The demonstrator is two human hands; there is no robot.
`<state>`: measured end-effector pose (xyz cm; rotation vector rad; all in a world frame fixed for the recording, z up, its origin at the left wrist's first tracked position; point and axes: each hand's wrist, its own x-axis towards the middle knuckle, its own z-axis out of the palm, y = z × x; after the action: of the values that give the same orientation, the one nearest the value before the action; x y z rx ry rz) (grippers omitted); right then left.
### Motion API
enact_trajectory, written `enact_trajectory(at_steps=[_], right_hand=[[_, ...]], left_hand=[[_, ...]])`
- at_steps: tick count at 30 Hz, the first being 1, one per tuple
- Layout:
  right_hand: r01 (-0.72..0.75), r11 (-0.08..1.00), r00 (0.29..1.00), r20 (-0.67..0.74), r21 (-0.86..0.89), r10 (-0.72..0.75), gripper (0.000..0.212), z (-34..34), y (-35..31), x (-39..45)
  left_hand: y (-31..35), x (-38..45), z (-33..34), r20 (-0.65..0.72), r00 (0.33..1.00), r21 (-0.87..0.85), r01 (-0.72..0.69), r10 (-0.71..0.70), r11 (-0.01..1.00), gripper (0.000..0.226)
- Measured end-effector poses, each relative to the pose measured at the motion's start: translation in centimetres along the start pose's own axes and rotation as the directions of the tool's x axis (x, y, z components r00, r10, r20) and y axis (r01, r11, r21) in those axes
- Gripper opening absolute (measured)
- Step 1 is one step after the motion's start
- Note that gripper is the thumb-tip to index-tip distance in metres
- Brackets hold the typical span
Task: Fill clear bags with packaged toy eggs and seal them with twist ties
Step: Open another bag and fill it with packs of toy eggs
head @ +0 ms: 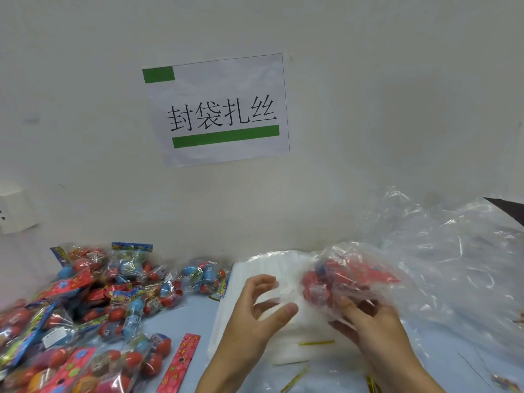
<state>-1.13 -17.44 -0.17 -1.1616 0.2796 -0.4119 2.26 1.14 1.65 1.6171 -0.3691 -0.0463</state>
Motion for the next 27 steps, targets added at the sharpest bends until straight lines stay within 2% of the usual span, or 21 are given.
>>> enact_trajectory(at_steps=[3, 6, 8, 11, 14, 16, 19, 21, 23, 25, 27], right_hand=[[-0.021, 0.998, 0.998, 0.05, -0.055, 0.024, 0.015, 0.3, 0.1, -0.3], [-0.028, 0.98, 0.995, 0.086, -0.197, 0.046, 0.016, 0.5, 0.1, -0.8], [-0.046, 0.968, 0.986, 0.145, -0.245, 0.084, 0.019, 0.5, 0.0, -1.2], [-0.04, 0.956, 0.942, 0.308, -0.291, 0.133, 0.036, 0.3, -0.5, -1.4], [-0.111, 0.983, 0.889, 0.427, -0.148, 0.165, 0.05, -0.1, -1.7, -1.4], [-0.221, 0.975, 0.88, 0.431, 0.003, 0.198, 0.047, -0.4, -2.2, -1.1], [-0.399, 0.882, 0.869, 0.41, 0.251, 0.277, 0.047, -0.8, -2.9, -1.0], [-0.412, 0.874, 0.854, 0.445, 0.258, 0.271, 0.053, -0.9, -3.4, -1.1], [-0.356, 0.912, 0.866, 0.438, 0.203, 0.24, 0.049, -0.7, -3.6, -1.3], [-0.242, 0.961, 0.942, 0.267, 0.132, 0.201, 0.034, -0.6, -3.2, -1.2], [-0.159, 0.983, 0.986, 0.062, 0.087, 0.154, 0.029, -0.8, -2.8, -0.9]], left_hand=[[0.4, -0.1, 0.8, 0.005, 0.998, 0.123, -0.064, 0.064, 0.99, 0.047], [0.3, 0.4, 1.1, -0.141, 0.982, 0.066, -0.12, 0.128, 0.991, 0.008], [0.3, 0.6, 0.7, -0.243, 0.968, -0.053, -0.084, 0.069, 0.995, 0.017], [0.2, 0.9, -0.2, -0.377, 0.925, -0.197, -0.029, -0.049, 0.98, 0.01], [-0.3, 1.2, -1.5, -0.499, 0.861, -0.191, -0.001, -0.096, 0.982, 0.009], [-0.2, 1.1, -2.0, -0.515, 0.851, -0.163, 0.02, -0.102, 0.986, 0.011], [-0.1, 0.7, -2.0, -0.461, 0.881, -0.062, 0.089, -0.107, 0.994, 0.002], [0.2, 0.3, -1.8, -0.348, 0.931, -0.019, 0.114, -0.113, 0.993, 0.016], [0.2, 0.2, -1.7, -0.22, 0.968, 0.034, 0.129, -0.119, 0.991, 0.037], [0.4, -0.1, -1.6, -0.096, 0.988, 0.122, 0.133, -0.121, 0.984, 0.044], [0.8, -0.3, -1.4, -0.037, 0.99, 0.176, 0.144, -0.139, 0.974, 0.036]])
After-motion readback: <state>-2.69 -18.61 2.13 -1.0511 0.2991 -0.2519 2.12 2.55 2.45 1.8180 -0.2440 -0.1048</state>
